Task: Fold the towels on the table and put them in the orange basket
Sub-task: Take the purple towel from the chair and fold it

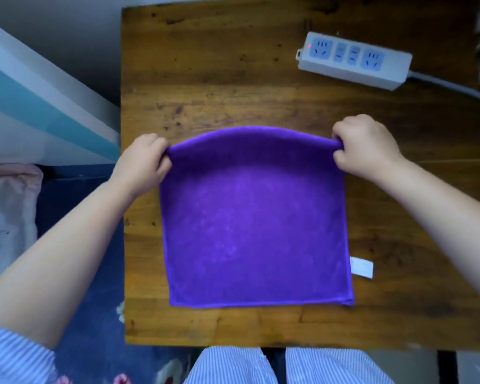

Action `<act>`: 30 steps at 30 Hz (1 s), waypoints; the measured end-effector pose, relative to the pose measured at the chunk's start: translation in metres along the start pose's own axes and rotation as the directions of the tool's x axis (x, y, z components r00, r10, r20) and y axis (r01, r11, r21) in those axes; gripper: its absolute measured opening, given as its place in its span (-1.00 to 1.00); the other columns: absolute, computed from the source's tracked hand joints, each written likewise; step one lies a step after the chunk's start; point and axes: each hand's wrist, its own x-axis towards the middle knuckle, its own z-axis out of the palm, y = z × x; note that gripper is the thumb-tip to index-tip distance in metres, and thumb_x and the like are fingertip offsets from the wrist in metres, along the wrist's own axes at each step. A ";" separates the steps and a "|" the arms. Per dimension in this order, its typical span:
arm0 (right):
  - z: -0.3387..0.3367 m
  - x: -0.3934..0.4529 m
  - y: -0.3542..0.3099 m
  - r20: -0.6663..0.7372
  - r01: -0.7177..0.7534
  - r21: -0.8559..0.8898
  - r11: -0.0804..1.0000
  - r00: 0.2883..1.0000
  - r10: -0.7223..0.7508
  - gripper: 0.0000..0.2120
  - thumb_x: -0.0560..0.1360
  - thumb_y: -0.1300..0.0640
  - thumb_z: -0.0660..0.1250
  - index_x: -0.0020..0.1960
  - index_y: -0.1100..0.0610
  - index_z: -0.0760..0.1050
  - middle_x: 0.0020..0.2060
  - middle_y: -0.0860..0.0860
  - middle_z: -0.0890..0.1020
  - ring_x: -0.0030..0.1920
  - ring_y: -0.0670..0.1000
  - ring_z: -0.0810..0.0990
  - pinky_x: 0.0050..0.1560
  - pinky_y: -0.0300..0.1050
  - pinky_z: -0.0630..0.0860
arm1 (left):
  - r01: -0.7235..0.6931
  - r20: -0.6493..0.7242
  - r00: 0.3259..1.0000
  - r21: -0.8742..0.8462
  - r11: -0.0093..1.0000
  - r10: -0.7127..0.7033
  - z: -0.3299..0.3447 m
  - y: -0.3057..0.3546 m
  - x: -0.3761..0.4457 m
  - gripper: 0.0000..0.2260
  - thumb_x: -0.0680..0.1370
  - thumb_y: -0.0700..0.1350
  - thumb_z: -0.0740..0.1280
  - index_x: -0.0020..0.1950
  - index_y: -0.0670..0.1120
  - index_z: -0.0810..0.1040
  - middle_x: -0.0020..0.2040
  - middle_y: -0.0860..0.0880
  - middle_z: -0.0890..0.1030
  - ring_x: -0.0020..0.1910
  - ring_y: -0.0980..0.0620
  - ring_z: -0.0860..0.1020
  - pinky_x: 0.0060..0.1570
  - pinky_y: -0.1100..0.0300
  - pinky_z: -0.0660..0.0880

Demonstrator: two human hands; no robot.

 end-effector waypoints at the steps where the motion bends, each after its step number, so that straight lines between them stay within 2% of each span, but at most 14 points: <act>1: 0.006 -0.017 0.000 -0.051 0.028 0.018 0.999 0.998 -0.027 -0.89 0.30 0.37 0.29 -0.17 0.33 0.48 -0.17 0.28 0.54 -0.03 0.29 0.48 -0.10 0.06 0.41 | -0.075 0.002 0.997 0.008 0.997 0.075 0.002 0.002 -0.016 -0.71 0.37 -0.13 0.06 -0.27 -0.32 0.45 -0.34 -0.32 0.49 -0.29 -0.28 0.52 -0.31 0.02 0.42; 3: 0.021 -0.050 -0.002 -0.155 0.093 0.033 0.995 0.984 -0.086 -0.94 0.21 0.36 0.25 -0.31 0.32 0.44 -0.31 0.29 0.53 -0.19 0.30 0.52 -0.22 0.05 0.45 | -0.201 0.001 0.980 0.035 0.979 0.201 0.009 0.005 -0.050 -0.84 0.34 -0.17 0.10 -0.30 -0.26 0.39 -0.43 -0.27 0.47 -0.43 -0.23 0.51 -0.33 0.02 0.30; 6: 0.042 -0.093 0.000 -0.258 0.144 0.017 0.989 0.957 -0.135 -0.85 0.13 0.22 0.06 -0.40 0.27 0.36 -0.43 0.23 0.47 -0.36 0.24 0.50 -0.36 -0.08 0.42 | -0.290 -0.042 0.956 0.019 0.957 0.290 0.021 0.010 -0.100 -0.93 0.35 -0.20 0.13 -0.21 -0.18 0.33 -0.42 -0.24 0.50 -0.41 -0.18 0.49 -0.32 0.07 0.24; 9: 0.063 -0.135 0.005 -0.279 0.143 0.001 0.990 0.951 -0.138 -0.80 0.13 0.16 0.03 -0.40 0.25 0.36 -0.43 0.20 0.47 -0.35 0.21 0.49 -0.28 -0.08 0.25 | -0.319 -0.102 0.943 0.005 0.948 0.318 0.034 0.019 -0.150 -0.94 0.40 -0.19 0.16 -0.15 -0.15 0.34 -0.41 -0.21 0.52 -0.34 -0.15 0.42 -0.31 0.10 0.27; 12: 0.082 -0.172 0.002 -0.254 0.155 -0.023 0.988 0.955 -0.156 -0.81 0.14 0.15 0.06 -0.40 0.24 0.38 -0.41 0.19 0.50 -0.29 0.17 0.45 -0.22 -0.07 0.21 | -0.366 -0.127 0.923 0.006 0.931 0.364 0.047 0.024 -0.187 -0.97 0.45 -0.18 0.17 -0.16 -0.14 0.34 -0.43 -0.18 0.51 -0.45 -0.15 0.50 -0.32 0.12 0.27; 15: 0.096 -0.196 -0.003 -0.243 0.170 0.008 0.985 0.956 -0.163 -0.82 0.15 0.18 0.06 -0.41 0.25 0.39 -0.43 0.18 0.49 -0.37 0.19 0.51 -0.25 -0.07 0.35 | -0.358 -0.140 0.923 0.022 0.934 0.357 0.057 0.025 -0.210 -0.82 0.59 -0.11 0.06 -0.17 -0.12 0.34 -0.43 -0.15 0.51 -0.41 -0.13 0.44 -0.32 0.14 0.25; 21: 0.119 -0.225 0.001 -0.308 0.162 0.022 0.986 0.940 -0.148 -0.87 0.18 0.19 0.07 -0.38 0.20 0.36 -0.43 0.14 0.49 -0.32 0.16 0.45 -0.20 -0.09 0.31 | -0.382 -0.101 0.915 0.096 0.919 0.391 0.066 0.034 -0.237 -0.68 0.65 -0.03 -0.09 -0.21 -0.09 0.30 -0.46 -0.09 0.47 -0.32 -0.01 0.24 -0.33 0.15 0.19; 23: 0.125 -0.231 0.003 -0.300 0.162 -0.003 0.987 0.941 -0.155 -0.92 0.13 0.25 0.16 -0.37 0.18 0.32 -0.44 0.14 0.47 -0.38 0.18 0.48 -0.26 -0.07 0.40 | -0.389 -0.088 0.913 0.109 0.915 0.398 0.070 0.034 -0.242 -0.66 0.66 -0.04 -0.11 -0.22 -0.08 0.29 -0.47 -0.07 0.47 -0.33 0.01 0.23 -0.32 0.15 0.18; 25: 0.133 -0.235 0.004 -0.222 0.141 -0.004 0.990 0.965 -0.139 -0.77 0.03 0.31 0.35 -0.38 0.19 0.34 -0.45 0.14 0.48 -0.43 0.20 0.50 -0.33 -0.04 0.48 | -0.392 -0.084 0.911 0.122 0.912 0.403 0.074 0.033 -0.244 -0.65 0.66 -0.05 -0.10 -0.24 -0.08 0.31 -0.48 -0.05 0.47 -0.36 0.01 0.29 -0.32 0.16 0.17; 27: 0.137 -0.239 0.004 -0.161 0.114 -0.023 0.993 0.980 -0.116 -0.73 -0.01 0.36 0.44 -0.41 0.22 0.39 -0.44 0.14 0.50 -0.43 0.21 0.51 -0.35 -0.01 0.49 | -0.398 -0.076 0.907 0.169 0.902 0.415 0.078 0.034 -0.244 -0.75 0.62 -0.10 0.03 -0.25 -0.07 0.30 -0.48 -0.04 0.47 -0.38 0.00 0.33 -0.31 0.17 0.17; 28: 0.138 -0.241 0.004 -0.161 0.106 -0.046 0.993 0.981 -0.112 -0.80 0.04 0.34 0.40 -0.42 0.23 0.40 -0.43 0.14 0.51 -0.42 0.21 0.52 -0.35 0.00 0.50 | -0.401 -0.065 0.905 0.198 0.895 0.420 0.080 0.035 -0.244 -0.84 0.53 -0.14 0.15 -0.25 -0.06 0.29 -0.48 -0.03 0.47 -0.36 0.01 0.31 -0.30 0.18 0.17; 29: 0.140 -0.243 0.005 -0.167 0.108 -0.065 0.992 0.979 -0.117 -0.92 0.13 0.30 0.31 -0.41 0.23 0.41 -0.42 0.14 0.51 -0.42 0.21 0.52 -0.35 0.00 0.50 | -0.396 -0.032 0.910 0.221 0.891 0.413 0.080 0.038 -0.244 -0.86 0.41 -0.16 0.27 -0.26 -0.06 0.30 -0.48 -0.02 0.47 -0.35 0.01 0.31 -0.29 0.19 0.17; 30: 0.141 -0.244 0.006 -0.159 0.097 -0.068 0.993 0.981 -0.107 -0.94 0.19 0.26 0.18 -0.40 0.22 0.42 -0.41 0.14 0.52 -0.41 0.21 0.53 -0.34 0.00 0.50 | -0.397 0.024 0.915 0.233 0.888 0.403 0.082 0.041 -0.245 -0.80 0.29 -0.17 0.39 -0.28 -0.05 0.35 -0.49 -0.01 0.48 -0.35 0.01 0.34 -0.29 0.20 0.19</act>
